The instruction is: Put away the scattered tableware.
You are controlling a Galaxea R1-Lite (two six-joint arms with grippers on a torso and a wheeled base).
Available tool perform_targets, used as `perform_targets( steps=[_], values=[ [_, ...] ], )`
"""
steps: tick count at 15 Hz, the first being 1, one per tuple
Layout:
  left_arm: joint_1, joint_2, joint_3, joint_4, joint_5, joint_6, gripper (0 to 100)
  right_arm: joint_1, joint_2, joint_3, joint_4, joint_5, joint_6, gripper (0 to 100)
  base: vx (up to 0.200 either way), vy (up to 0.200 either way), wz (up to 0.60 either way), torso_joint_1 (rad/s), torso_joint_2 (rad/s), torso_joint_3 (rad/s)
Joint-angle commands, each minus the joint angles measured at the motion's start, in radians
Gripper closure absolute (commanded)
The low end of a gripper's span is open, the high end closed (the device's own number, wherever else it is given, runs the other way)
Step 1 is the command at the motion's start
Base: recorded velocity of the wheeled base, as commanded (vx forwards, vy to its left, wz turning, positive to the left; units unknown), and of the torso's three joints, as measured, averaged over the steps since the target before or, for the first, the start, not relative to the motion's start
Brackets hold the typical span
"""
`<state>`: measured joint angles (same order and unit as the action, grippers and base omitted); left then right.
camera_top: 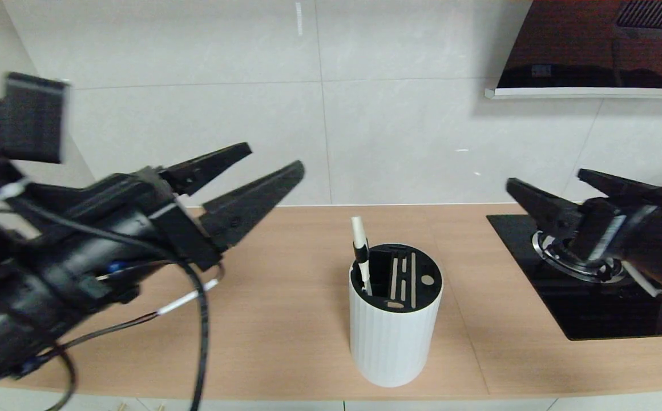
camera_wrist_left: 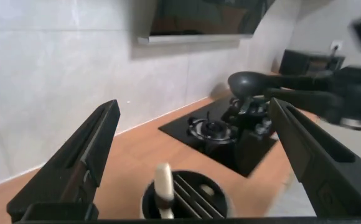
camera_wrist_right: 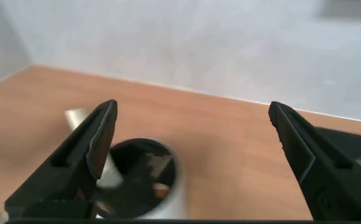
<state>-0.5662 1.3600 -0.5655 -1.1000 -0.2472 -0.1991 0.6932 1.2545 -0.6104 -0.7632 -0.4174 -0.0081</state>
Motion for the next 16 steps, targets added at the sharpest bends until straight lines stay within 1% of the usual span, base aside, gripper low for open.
perform_targets(
  steps=[1, 2, 3, 4, 5, 7, 8, 9, 10, 11, 13, 14, 15, 16],
  values=[
    [0.089, -0.444, 0.096, 0.282, 0.005, -0.036, 0, -0.173, -0.279, 0.153, 0.038, 0.006, -0.001, 0, 0.0, 0.0, 0.0, 0.0, 0.0, 0.0],
    [0.135, -0.529, 0.093, 0.364, 0.005, -0.036, 0, -0.245, -0.362, 0.184, 0.081, 0.019, 0.0, 0, 0.0, 0.0, 0.0, 0.0, 0.0, 0.0],
    [0.196, -0.645, 0.088, 0.485, 0.005, -0.037, 0, -0.328, -0.492, 0.207, 0.173, 0.023, 0.0, 0, 0.0, 0.0, 0.0, 0.0, 0.0, 0.0],
    [0.227, -0.734, 0.084, 0.577, 0.005, -0.037, 0, -0.363, -0.61, 0.207, 0.277, 0.022, -0.003, 0, 0.0, 0.0, 0.0, 0.0, 0.0, 0.0],
    [0.267, -0.817, 0.081, 0.664, 0.005, -0.046, 0, -0.389, -0.736, 0.199, 0.401, 0.022, -0.006, 0, 0.0, 0.0, 0.0, 0.0, 0.0, 0.0],
    [0.338, -0.97, 0.088, 0.809, 0.003, -0.06, 0, -0.462, -0.92, 0.198, 0.608, 0.019, -0.012, 0, 0.0, 0.0, 0.0, 0.0, 0.0, 0.0],
    [0.373, -1.062, 0.088, 0.881, -0.001, -0.083, 0, -0.518, -1.004, 0.198, 0.686, 0.019, -0.021, 0, 0.0, 0.0, 0.0, 0.0, 0.0, 0.0],
    [0.391, -1.098, 0.084, 0.907, -0.003, -0.098, 0, -0.543, -1.038, 0.198, 0.713, 0.023, -0.03, 0, 0.0, 0.0, 0.0, 0.0, 0.0, 0.0],
    [0.433, -1.177, 0.076, 0.95, -0.01, -0.146, 0, -0.627, -1.121, 0.202, 0.762, 0.034, -0.081, 0, 0.0, 0.0, 0.0, 0.0, 0.0, 0.0],
    [0.442, -1.196, 0.079, 0.956, -0.014, -0.154, 0, -0.643, -1.136, 0.202, 0.768, 0.042, -0.096, 0, 0.0, 0.0, 0.0, 0.0, 0.0, 0.0],
    [0.505, -1.274, 0.104, 1.016, -0.018, -0.157, 0, -0.719, -1.19, 0.23, 0.771, 0.055, -0.124, 0, 0.0, 0.0, 0.0, 0.0, 0.0, 0.0],
    [0.543, -1.305, 0.11, 1.028, -0.023, -0.157, 0, -0.725, -1.192, 0.267, 0.76, 0.052, -0.133, 0, 0.0, 0.0, 0.0, 0.0, 0.0, 0.0],
    [0.574, -1.355, 0.134, 1.042, -0.04, -0.154, 0, -0.725, -1.196, 0.313, 0.729, 0.052, -0.13, 0, 0.0, 0.0, 0.0, 0.0, 0.0, 0.0],
    [0.575, -1.36, 0.171, 1.037, -0.018, -0.132, 0, -0.716, -1.21, 0.35, 0.693, 0.055, -0.127, 0, 0.0, 0.0, 0.0, 0.0, 0.0, 0.0]
  ],
)
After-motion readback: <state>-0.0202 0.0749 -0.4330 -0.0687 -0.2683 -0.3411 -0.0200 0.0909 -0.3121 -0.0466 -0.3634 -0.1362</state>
